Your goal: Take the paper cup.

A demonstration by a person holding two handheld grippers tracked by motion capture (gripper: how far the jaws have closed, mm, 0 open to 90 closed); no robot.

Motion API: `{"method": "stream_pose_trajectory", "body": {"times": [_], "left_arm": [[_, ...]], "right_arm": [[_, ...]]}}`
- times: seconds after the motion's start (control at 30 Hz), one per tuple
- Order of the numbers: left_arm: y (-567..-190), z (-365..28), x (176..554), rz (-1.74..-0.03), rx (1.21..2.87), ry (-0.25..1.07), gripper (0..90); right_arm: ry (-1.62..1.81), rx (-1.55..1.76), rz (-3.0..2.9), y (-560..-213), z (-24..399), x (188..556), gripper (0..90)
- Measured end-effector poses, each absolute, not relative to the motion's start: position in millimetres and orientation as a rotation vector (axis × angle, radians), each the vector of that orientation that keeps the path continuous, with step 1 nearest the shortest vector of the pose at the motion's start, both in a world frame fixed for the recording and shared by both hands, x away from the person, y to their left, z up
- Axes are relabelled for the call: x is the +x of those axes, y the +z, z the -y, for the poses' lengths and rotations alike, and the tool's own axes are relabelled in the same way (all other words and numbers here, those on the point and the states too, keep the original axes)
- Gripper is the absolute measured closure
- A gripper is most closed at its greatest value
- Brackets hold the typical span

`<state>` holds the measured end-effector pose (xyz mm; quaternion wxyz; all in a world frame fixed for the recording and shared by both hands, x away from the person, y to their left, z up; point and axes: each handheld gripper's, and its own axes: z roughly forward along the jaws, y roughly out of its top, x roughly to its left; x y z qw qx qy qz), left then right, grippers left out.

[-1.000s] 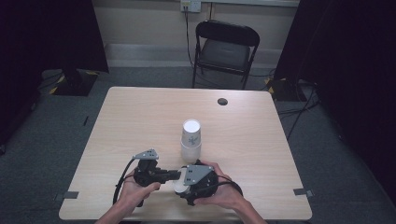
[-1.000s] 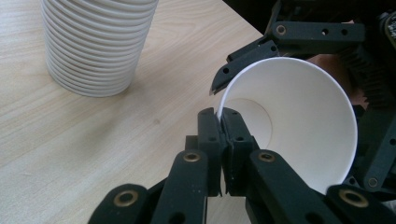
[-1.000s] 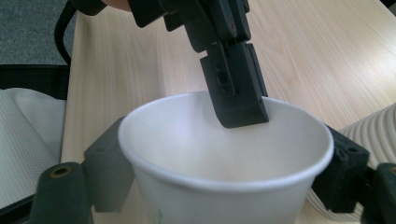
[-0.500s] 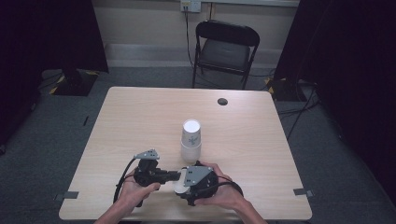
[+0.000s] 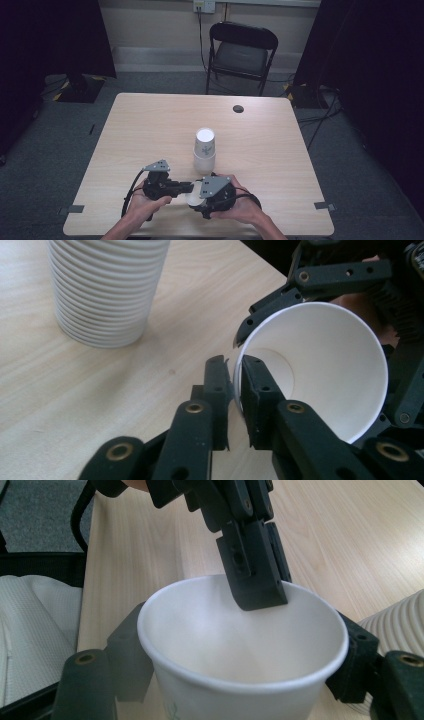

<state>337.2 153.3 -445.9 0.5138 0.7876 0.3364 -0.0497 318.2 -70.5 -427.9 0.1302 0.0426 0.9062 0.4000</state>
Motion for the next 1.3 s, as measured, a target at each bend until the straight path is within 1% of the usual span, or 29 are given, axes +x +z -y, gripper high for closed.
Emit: {"method": "stream_pose_trajectory", "body": {"times": [0.2,0.3,0.4,0.43,0.6,0.87,0.93,1.07,1.3], "left_arm": [[-442,-156,336,-0.791,1.887,-0.089,76.9],[-439,-155,333,-0.770,1.890,-0.037,70.0],[-437,-156,332,-0.764,1.888,-0.011,66.1],[-437,-156,332,-0.767,1.889,0.005,63.1],[-437,-156,330,-0.773,1.891,0.052,54.3],[-436,-156,328,-0.762,1.910,0.102,46.2],[-436,-157,328,-0.769,1.909,0.117,42.6],[-434,-159,329,-0.759,1.921,0.148,38.5],[-434,-165,332,-0.794,1.952,0.196,29.9]], "right_arm": [[1.194,0.162,-2.643,-427,74,321,27.4],[1.205,0.185,-2.639,-427,77,323,27.6],[1.211,0.203,-2.640,-427,80,325,27.8],[1.216,0.210,-2.638,-427,81,325,27.9],[1.236,0.259,-2.627,-426,88,328,28.7],[1.257,0.347,-2.605,-426,104,336,29.2],[1.262,0.358,-2.596,-425,107,336,29.4],[1.288,0.401,-2.574,-423,114,339,29.5],[1.355,0.491,-2.534,-418,124,344,29.9]]}}
